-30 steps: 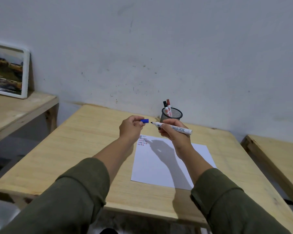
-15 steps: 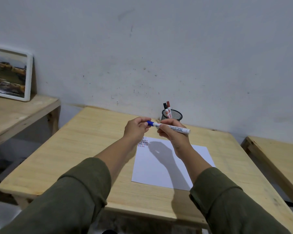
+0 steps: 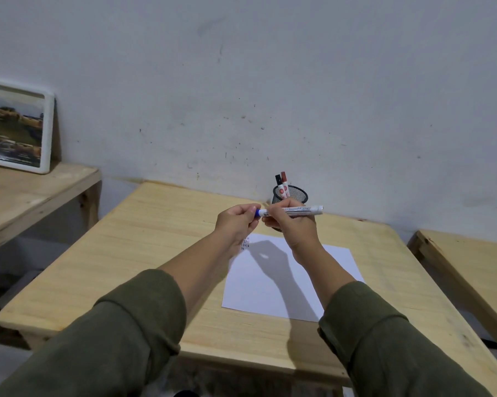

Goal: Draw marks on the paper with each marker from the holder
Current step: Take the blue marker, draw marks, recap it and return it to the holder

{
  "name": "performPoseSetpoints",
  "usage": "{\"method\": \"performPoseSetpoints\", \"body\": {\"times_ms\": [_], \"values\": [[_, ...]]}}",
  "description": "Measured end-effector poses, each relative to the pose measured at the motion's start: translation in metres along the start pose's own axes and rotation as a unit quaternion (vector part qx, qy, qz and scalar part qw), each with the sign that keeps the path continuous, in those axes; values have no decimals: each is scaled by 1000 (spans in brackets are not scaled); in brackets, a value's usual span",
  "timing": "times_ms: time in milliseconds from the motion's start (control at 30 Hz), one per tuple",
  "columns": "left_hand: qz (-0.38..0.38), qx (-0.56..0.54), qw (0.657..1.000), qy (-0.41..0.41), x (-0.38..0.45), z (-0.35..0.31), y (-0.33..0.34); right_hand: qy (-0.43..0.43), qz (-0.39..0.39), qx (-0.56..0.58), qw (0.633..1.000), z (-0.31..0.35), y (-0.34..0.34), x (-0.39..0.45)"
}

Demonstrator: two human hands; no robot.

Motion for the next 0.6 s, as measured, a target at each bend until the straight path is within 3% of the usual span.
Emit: {"method": "performPoseSetpoints", "body": {"times_ms": [167,367,600], "values": [[47,-61,997,-23,-8,2,12,-2,29,-44,999,9,-1,6],[26,-102,994,-6,-7,-7,10,-26,22,-110,993,11,-3,5],[-65,-80,994,27,5,-18,-23,-3,37,28,999,13,-9,1]]}}
Point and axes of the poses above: each hand's wrist, its own x-axis towards the middle knuckle, its own y-axis out of the palm, z = x × y, the point moved 5 cm from there along x, towards the middle knuckle, and after that the axes turned 4 degrees about -z, right-handed, at the moved point
